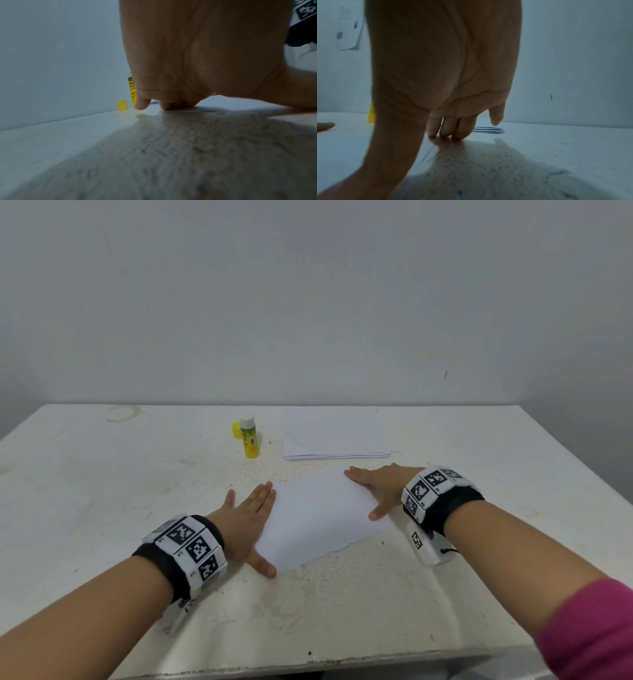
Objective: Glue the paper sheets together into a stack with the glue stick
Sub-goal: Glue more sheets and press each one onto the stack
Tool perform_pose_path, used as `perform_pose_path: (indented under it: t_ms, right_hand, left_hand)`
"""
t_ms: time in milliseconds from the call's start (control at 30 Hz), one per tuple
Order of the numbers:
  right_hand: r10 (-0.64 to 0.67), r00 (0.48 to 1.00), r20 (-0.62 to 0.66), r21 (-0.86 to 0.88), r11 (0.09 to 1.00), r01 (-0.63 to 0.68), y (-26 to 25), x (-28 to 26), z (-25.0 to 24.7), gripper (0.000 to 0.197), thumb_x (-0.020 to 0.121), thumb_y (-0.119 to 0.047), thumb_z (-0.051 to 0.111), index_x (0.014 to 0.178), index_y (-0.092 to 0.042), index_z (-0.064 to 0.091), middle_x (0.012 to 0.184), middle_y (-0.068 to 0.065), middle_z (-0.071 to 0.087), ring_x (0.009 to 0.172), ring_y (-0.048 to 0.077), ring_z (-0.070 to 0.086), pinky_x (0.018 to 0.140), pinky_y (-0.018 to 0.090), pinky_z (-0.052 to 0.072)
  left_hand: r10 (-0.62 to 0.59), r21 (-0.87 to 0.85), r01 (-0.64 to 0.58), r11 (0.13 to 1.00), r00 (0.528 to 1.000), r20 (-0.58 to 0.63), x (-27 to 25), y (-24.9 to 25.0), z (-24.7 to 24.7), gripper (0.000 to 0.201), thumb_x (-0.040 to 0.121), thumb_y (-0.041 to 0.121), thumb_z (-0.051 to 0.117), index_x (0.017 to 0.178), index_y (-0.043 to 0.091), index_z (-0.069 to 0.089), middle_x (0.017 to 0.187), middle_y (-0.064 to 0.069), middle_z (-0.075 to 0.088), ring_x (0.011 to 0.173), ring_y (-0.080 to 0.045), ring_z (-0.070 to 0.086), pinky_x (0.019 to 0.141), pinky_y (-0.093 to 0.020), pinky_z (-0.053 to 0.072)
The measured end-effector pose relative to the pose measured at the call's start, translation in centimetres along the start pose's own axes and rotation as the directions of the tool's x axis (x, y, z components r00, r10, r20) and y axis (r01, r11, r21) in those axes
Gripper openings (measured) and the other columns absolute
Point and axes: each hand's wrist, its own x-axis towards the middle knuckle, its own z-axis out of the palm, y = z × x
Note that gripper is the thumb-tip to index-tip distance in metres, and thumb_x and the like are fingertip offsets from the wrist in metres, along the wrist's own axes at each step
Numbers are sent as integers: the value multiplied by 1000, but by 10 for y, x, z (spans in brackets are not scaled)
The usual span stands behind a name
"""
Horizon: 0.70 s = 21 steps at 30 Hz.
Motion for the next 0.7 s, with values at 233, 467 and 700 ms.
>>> perform_pose_path:
  t_ms: [233, 467, 700]
  right_hand:
    - [4, 1000, 2, -27, 1000, -4, -1, 3, 2, 120, 72, -41, 80, 152, -27, -9, 160, -11, -7, 148, 16, -1, 114, 58, 8]
    - [40, 999, 25, -20, 999, -39, -15, 8, -6, 126, 66, -32, 87, 153, -15, -3, 161, 4, 1, 146, 25, 15, 114, 50, 25]
    - [7, 991, -132, 22, 1000, -4, -87, -10, -12, 84, 90, -14, 60, 153, -8, 5, 161, 11, -3, 147, 26, 8, 116, 57, 9]
  left_hand:
    - [-41, -51, 42, 998, 999, 15, -8, -7, 3, 155, 37, 88, 44, 141, 3, -33, 150, -7, -39, 142, -19, -30, 114, -58, -8]
    - [-22, -133, 27, 991, 999, 39, -10, -9, -1, 161, 21, 103, 2, 144, 3, -28, 151, -9, -37, 143, -20, -25, 116, -56, -3]
    - [-50, -114, 54, 992, 998, 38, -9, -7, 3, 148, 37, 90, 23, 142, 1, -31, 150, -12, -37, 143, -22, -27, 116, -54, -4]
